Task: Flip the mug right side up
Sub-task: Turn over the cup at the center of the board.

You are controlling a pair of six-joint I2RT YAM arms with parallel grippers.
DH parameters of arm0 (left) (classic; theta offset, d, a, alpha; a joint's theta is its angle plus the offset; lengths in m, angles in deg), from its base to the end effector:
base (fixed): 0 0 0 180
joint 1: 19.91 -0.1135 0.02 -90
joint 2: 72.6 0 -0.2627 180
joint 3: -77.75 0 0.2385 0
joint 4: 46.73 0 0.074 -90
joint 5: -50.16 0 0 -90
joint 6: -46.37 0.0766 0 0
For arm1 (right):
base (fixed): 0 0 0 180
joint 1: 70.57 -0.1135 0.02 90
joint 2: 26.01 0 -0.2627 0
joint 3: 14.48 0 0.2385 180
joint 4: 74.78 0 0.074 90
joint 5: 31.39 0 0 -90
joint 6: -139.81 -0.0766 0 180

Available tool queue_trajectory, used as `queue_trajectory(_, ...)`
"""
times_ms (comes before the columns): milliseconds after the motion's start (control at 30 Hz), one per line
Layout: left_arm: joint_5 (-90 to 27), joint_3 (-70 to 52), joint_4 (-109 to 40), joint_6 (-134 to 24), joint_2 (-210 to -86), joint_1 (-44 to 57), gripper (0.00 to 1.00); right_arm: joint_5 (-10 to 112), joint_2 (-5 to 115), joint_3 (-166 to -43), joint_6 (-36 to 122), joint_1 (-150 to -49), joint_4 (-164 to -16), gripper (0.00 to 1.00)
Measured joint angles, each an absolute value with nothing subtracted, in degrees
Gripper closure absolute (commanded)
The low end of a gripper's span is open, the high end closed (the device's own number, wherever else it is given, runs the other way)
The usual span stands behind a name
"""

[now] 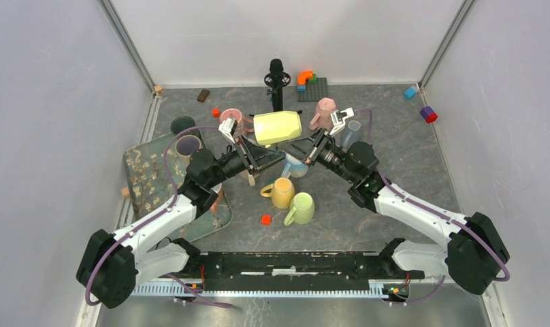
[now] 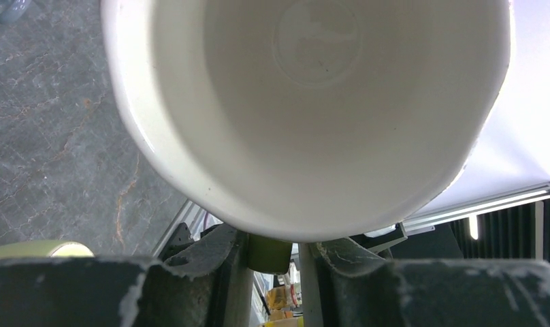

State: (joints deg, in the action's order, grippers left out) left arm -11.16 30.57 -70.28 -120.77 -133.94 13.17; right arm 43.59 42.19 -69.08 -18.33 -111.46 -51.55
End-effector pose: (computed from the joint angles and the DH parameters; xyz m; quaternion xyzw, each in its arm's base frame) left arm 0.2016 -0.1752 0.3087 -0.0600 0.6518 -0.6977 0.2912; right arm 0.2139 0.2115 0.3261 0.0537 0.6452 0.6657 0.3710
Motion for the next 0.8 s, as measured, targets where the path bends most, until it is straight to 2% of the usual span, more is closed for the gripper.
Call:
queue_trajectory(33,-11.2,30.6,-70.2,-120.8,-133.9,13.2,0.98,43.6,42.2,-69.1,-18.3,-111.5,-51.5,1.00)
queue_trajectory(100,-11.2,30.6,-69.5,-120.7,-133.5,13.2,0.98,43.5,42.2,-69.0,-18.3,-111.6,-51.4,0.91)
queue_trajectory(267,-11.8,29.5,-63.2,-118.5,-130.7,13.2,0.98,42.8,42.2,-68.9,-17.6,-112.0,-51.5,0.50)
queue_trajectory(367,-13.1,27.4,-57.0,-115.1,-128.5,13.4,0.98,42.4,42.2,-68.9,-15.3,-112.2,-52.2,0.33)
queue_trajectory(533,-17.2,25.2,-45.6,-109.1,-126.1,13.3,0.98,42.1,42.3,-69.0,-11.6,-112.4,-53.6,0.21)
queue_trajectory(800,-27.4,18.7,-25.7,-99.9,-123.0,13.3,0.98,43.2,41.9,-69.4,-6.9,-112.4,-60.1,0.14)
